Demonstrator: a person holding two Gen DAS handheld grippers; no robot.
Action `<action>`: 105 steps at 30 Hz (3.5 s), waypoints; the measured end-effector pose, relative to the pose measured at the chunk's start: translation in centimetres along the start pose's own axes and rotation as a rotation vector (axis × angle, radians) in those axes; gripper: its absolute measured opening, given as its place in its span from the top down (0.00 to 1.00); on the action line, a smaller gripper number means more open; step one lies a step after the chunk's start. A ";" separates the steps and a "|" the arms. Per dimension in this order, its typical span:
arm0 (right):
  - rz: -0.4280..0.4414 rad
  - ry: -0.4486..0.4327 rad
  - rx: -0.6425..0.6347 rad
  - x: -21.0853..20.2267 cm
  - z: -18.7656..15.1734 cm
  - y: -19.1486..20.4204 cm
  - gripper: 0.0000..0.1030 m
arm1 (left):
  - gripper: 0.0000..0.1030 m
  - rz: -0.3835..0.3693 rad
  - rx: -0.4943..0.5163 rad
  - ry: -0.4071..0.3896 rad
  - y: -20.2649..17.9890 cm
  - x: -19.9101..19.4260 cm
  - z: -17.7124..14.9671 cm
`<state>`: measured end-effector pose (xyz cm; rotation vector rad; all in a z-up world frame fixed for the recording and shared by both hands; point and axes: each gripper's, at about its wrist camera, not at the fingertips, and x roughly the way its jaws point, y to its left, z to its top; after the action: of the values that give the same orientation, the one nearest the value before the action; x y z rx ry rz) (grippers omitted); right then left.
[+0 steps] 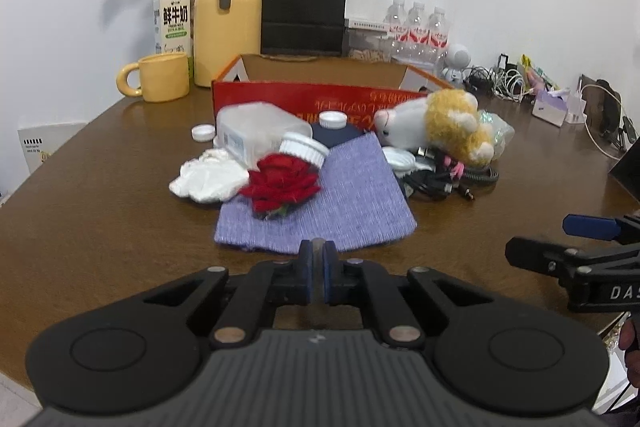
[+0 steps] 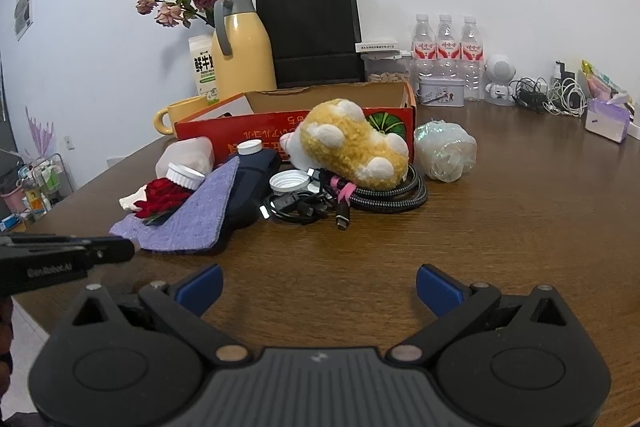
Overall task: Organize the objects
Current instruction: 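Reach the right tool to the yellow plush toy and close on it, then lift the plush toy with the right tool and drop it into the cardboard box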
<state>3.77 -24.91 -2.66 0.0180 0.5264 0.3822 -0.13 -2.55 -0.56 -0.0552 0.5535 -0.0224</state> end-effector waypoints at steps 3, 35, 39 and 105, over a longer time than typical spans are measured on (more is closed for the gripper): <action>-0.004 -0.007 -0.016 0.4 0.5 0.1 0.00 | 0.94 -0.006 -0.002 -0.022 0.2 -0.1 0.7; 0.011 -0.084 -0.398 9.9 9.6 -0.7 0.46 | 0.94 -0.051 -0.010 -0.114 2.5 3.8 8.0; 0.016 -0.155 -0.388 8.2 11.1 -0.3 0.46 | 0.94 -0.050 0.005 -0.150 2.3 4.3 9.8; -0.332 -0.150 -0.021 23.4 19.2 -7.2 0.00 | 0.00 0.045 -0.006 -0.143 5.0 19.5 18.8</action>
<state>34.37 -21.68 1.78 -0.0607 0.3679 0.0605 26.34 2.66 4.90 -0.0500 0.4118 0.0273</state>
